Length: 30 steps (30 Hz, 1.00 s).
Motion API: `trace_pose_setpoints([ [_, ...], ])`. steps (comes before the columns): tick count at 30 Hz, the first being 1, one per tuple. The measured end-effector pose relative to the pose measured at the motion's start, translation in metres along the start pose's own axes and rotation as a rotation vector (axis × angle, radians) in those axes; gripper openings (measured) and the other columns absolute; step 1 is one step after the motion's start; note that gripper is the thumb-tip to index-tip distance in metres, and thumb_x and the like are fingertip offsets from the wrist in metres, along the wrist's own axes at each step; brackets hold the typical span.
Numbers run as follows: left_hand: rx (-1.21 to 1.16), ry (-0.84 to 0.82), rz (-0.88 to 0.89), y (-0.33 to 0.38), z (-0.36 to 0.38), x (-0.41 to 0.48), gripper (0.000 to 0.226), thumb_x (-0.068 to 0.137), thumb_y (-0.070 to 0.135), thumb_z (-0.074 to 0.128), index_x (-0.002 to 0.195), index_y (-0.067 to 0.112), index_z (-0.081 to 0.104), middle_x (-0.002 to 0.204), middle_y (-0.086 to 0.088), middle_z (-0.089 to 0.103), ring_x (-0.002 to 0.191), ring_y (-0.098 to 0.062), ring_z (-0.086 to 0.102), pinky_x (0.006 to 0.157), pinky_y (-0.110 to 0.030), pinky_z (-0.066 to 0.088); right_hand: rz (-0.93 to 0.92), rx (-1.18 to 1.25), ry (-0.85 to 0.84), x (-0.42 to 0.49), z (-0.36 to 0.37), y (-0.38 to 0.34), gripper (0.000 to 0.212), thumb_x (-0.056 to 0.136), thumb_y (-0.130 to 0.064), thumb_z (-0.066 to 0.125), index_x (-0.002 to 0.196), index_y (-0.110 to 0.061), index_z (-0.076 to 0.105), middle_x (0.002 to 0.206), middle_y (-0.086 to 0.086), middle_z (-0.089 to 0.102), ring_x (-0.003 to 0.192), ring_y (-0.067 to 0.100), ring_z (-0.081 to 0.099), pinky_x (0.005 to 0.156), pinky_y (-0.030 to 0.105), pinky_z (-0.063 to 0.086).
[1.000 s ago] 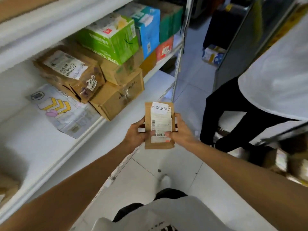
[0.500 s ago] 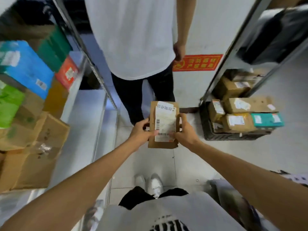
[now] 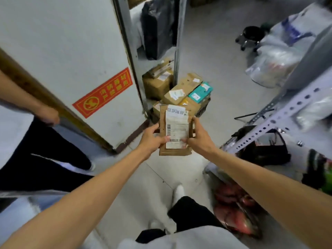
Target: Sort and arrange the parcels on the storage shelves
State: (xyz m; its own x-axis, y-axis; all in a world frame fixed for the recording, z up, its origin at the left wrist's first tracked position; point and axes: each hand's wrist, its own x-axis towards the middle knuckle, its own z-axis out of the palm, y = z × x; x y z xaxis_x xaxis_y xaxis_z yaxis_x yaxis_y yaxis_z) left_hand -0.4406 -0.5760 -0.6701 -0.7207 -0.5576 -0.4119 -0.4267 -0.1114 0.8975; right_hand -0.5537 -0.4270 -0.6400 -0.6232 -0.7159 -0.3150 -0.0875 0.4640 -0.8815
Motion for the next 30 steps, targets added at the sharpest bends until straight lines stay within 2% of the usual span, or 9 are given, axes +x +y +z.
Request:
trace_pose_setpoints([
  [2, 0.011, -0.078, -0.002, 0.013, 0.009, 0.032, 0.045, 0.080, -0.002, 0.071, 0.119, 0.019, 0.062, 0.105, 0.002, 0.069, 0.100, -0.022, 0.067, 0.088, -0.047, 0.056, 0.026, 0.027, 0.065, 0.021, -0.013, 0.003, 0.073, 0.086, -0.002, 0.065, 0.143, -0.021, 0.024, 0.123, -0.007, 0.051, 0.108, 0.010, 0.054, 0.075, 0.019, 0.054],
  [4, 0.050, -0.134, 0.001, 0.025, 0.017, 0.070, 0.042, 0.081, -0.003, 0.071, 0.114, 0.022, 0.062, 0.104, 0.002, 0.069, 0.100, -0.022, 0.067, 0.088, -0.047, 0.056, 0.048, 0.041, 0.134, 0.049, -0.026, 0.009, 0.068, 0.085, -0.001, 0.067, 0.139, -0.019, 0.029, 0.121, -0.006, 0.053, 0.107, 0.012, 0.056, 0.069, 0.013, 0.052],
  [9, 0.103, -0.175, 0.004, 0.055, 0.032, 0.158, 0.047, 0.079, 0.000, 0.072, 0.118, 0.024, 0.062, 0.113, -0.002, 0.069, 0.106, -0.023, 0.065, 0.092, -0.044, 0.054, 0.085, 0.078, 0.204, 0.127, -0.059, 0.014, 0.075, 0.081, 0.003, 0.067, 0.143, -0.019, 0.030, 0.123, -0.003, 0.056, 0.107, 0.014, 0.057, 0.086, 0.028, 0.054],
  [13, 0.113, -0.209, -0.036, 0.078, 0.033, 0.209, 0.047, 0.081, 0.000, 0.071, 0.123, 0.018, 0.060, 0.102, 0.007, 0.068, 0.097, -0.011, 0.065, 0.091, -0.037, 0.055, 0.140, 0.078, 0.182, 0.181, -0.080, 0.009, 0.075, 0.084, 0.001, 0.067, 0.142, -0.025, 0.027, 0.132, -0.001, 0.054, 0.116, 0.019, 0.057, 0.090, 0.039, 0.056],
  [16, 0.128, -0.185, -0.064, 0.087, 0.026, 0.246, 0.045, 0.082, 0.002, 0.071, 0.123, 0.017, 0.060, 0.098, 0.013, 0.065, 0.092, -0.001, 0.060, 0.094, -0.039, 0.053, 0.171, 0.083, 0.165, 0.222, -0.085, 0.002, 0.075, 0.084, -0.001, 0.067, 0.143, -0.025, 0.027, 0.129, -0.006, 0.053, 0.116, 0.016, 0.056, 0.081, 0.028, 0.057],
  [19, 0.114, -0.168, -0.103, 0.093, 0.017, 0.284, 0.045, 0.082, 0.001, 0.070, 0.122, 0.021, 0.060, 0.106, 0.006, 0.067, 0.094, -0.003, 0.060, 0.095, -0.038, 0.052, 0.211, 0.061, 0.125, 0.266, -0.085, -0.003, 0.076, 0.085, -0.003, 0.068, 0.144, -0.027, 0.026, 0.130, -0.006, 0.051, 0.113, 0.012, 0.054, 0.068, 0.016, 0.052],
  [25, 0.044, -0.084, -0.225, 0.069, -0.005, 0.367, 0.044, 0.083, 0.003, 0.071, 0.121, 0.022, 0.061, 0.119, -0.003, 0.067, 0.110, -0.020, 0.062, 0.094, -0.045, 0.053, 0.276, -0.017, 0.024, 0.370, -0.076, -0.002, 0.078, 0.085, -0.004, 0.068, 0.148, -0.024, 0.026, 0.123, -0.011, 0.038, 0.114, 0.008, 0.043, 0.085, 0.027, 0.050],
  [28, -0.033, -0.027, -0.310, 0.048, -0.015, 0.402, 0.039, 0.081, 0.004, 0.073, 0.110, 0.028, 0.064, 0.119, -0.002, 0.067, 0.109, -0.022, 0.063, 0.092, -0.048, 0.054, 0.318, -0.076, -0.047, 0.422, -0.064, 0.009, 0.083, 0.083, -0.006, 0.069, 0.150, -0.025, 0.024, 0.136, -0.007, 0.041, 0.125, 0.015, 0.045, 0.100, 0.042, 0.048],
  [30, -0.065, 0.021, -0.361, 0.032, -0.020, 0.421, 0.043, 0.078, 0.011, 0.075, 0.115, 0.029, 0.064, 0.122, -0.001, 0.065, 0.111, -0.022, 0.062, 0.093, -0.050, 0.052, 0.326, -0.142, -0.113, 0.454, -0.053, 0.020, 0.084, 0.083, -0.009, 0.071, 0.151, -0.022, 0.023, 0.144, 0.002, 0.043, 0.130, 0.023, 0.045, 0.104, 0.047, 0.044],
])
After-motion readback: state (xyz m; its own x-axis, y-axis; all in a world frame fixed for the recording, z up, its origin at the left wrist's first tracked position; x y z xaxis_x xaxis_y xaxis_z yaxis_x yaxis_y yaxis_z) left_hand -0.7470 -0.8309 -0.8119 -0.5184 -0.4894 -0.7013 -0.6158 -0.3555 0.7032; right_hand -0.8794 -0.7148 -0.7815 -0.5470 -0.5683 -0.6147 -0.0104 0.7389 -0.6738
